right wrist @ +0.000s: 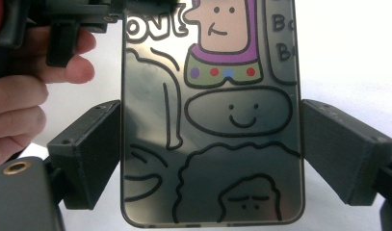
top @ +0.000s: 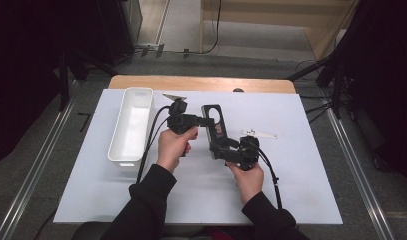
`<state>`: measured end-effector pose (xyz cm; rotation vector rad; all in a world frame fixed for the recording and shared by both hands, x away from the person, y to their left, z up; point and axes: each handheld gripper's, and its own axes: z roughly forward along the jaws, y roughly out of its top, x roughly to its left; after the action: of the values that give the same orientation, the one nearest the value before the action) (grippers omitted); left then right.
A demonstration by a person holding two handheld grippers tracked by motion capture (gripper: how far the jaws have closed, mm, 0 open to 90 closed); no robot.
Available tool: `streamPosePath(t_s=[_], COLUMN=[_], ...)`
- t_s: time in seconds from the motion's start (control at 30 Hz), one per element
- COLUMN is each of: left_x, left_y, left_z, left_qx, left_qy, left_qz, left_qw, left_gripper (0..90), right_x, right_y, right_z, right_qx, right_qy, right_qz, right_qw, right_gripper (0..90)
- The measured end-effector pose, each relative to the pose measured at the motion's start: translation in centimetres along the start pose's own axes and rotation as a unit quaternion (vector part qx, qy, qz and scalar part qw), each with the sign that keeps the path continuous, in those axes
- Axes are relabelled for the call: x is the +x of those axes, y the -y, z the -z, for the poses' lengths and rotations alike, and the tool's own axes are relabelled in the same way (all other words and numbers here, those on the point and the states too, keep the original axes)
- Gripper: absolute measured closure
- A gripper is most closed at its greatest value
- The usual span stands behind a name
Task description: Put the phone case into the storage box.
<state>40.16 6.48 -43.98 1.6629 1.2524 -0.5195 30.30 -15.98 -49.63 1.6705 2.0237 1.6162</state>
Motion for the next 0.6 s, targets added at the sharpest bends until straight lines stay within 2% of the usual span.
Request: streamPosePath(t_s=[0.27,0.5,0.6], left_x=[-0.17,-0.23,-0.19], left_y=[0.02,0.03,0.0], left_z=[0.07,0.16,0.2], left_qx=[-0.001,-0.003,-0.003], left_qy=[-0.001,-0.004,-0.002], left_qz=[-0.007,-0.013,-0.012], left_qw=[1.0,0.9999,0.9999], left_gripper=[80.0,80.1,80.1], right_x=[-0.19,-0.03,-0.06], right_y=[-0.03,0.0,-0.04], right_z=[-0.06,-0.15,-0.2], right_qx=[0.0,-0.004,-0.004], right_qy=[-0.01,0.001,-0.002], right_qz=[0.0,0.015,0.014], right_qw=[0.9999,0.9999,0.9999], right_gripper=[10.5,10.4,10.4])
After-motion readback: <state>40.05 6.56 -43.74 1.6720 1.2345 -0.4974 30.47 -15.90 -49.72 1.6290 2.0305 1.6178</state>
